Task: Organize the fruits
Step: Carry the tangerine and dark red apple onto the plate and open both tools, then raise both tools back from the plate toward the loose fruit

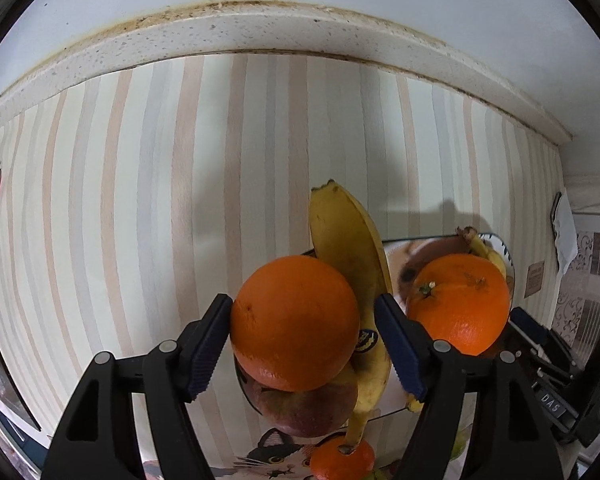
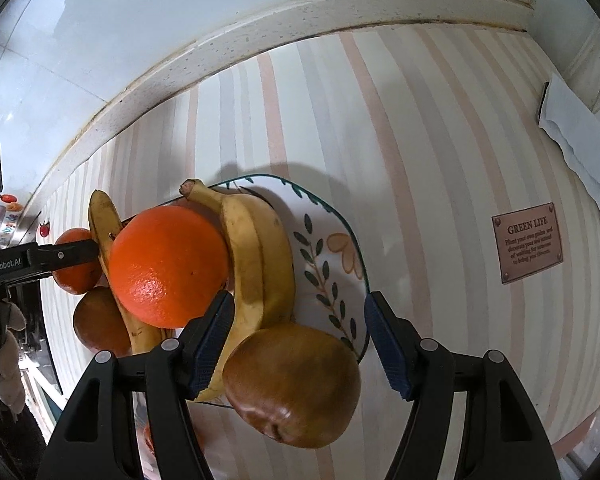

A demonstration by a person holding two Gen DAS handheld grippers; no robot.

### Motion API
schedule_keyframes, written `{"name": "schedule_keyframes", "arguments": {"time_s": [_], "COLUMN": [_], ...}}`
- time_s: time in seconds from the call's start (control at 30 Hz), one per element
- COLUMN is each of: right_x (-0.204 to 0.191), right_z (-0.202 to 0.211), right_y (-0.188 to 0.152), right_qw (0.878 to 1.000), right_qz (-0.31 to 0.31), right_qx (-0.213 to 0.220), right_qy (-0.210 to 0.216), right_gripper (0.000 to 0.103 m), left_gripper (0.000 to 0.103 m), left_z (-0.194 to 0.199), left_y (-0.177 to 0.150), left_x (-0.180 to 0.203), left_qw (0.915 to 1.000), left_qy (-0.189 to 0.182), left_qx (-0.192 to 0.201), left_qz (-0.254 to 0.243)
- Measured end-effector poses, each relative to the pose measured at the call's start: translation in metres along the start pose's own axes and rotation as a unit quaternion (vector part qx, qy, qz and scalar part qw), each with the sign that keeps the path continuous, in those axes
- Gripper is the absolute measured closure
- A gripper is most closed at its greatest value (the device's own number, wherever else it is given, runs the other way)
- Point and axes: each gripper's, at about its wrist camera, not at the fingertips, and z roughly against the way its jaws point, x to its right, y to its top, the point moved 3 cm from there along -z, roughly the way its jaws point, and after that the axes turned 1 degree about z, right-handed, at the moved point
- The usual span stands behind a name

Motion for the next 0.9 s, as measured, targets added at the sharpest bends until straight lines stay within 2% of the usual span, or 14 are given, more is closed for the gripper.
{"name": "schedule_keyframes", "arguments": {"time_s": [0.1, 0.27, 0.3, 0.43, 0.5, 0.6, 0.7, 0.77, 0.9], "right_x": [0.0, 0.0, 0.0, -0.003, -0.007, -0.015, -0.024, -0.03, -0.035], "right_z": [0.002, 0.01, 0.013, 0.028, 0.037, 0.051, 0.068, 0.081, 0.1], "right_y": [0.001, -0.001, -0.002, -0.005, -0.009, -0.018, -0.03, -0.038, -0.057], "right_qw": [1.0, 1.0, 1.0, 1.0, 1.0, 0.999, 0.998, 0.997, 0.995], "right_qz": [0.001, 0.0, 0.002, 0.014, 0.022, 0.034, 0.051, 0.065, 0.079], "right_qx": [0.002, 0.005, 0.007, 0.016, 0.017, 0.022, 0.036, 0.045, 0.057], "right_qy": [0.0, 0.003, 0.001, -0.004, -0.004, -0.008, -0.013, -0.022, -0.026], "right_gripper": [0.031, 0.028, 0.028, 0.015, 0.013, 0.008, 0.008, 0.007, 0.007], "left_gripper": [0.031, 0.031, 0.031, 0.031, 0.031, 0.027, 0.014, 0.014, 0.014], "left_z": [-0.002, 0.001, 0.004, 0.028, 0.041, 0.057, 0.065, 0.069, 0.079], "left_y": [-0.004, -0.007, -0.007, -0.013, -0.019, -0.035, -0.058, -0.075, -0.103], "left_x": [0.0, -0.003, -0.003, 0.002, 0.004, 0.01, 0.018, 0.024, 0.028], "left_qw": [0.9999, 0.9999, 0.9999, 0.9992, 0.9983, 0.9964, 0.9943, 0.9927, 0.9906], "left_qy": [0.005, 0.007, 0.008, 0.005, 0.009, 0.013, 0.029, 0.041, 0.036], "left_qx": [-0.009, -0.001, 0.003, 0.038, 0.058, 0.084, 0.102, 0.112, 0.131], "left_qz": [-0.003, 0.01, 0.012, 0.007, 0.005, 0.004, -0.006, -0.016, -0.02]}}
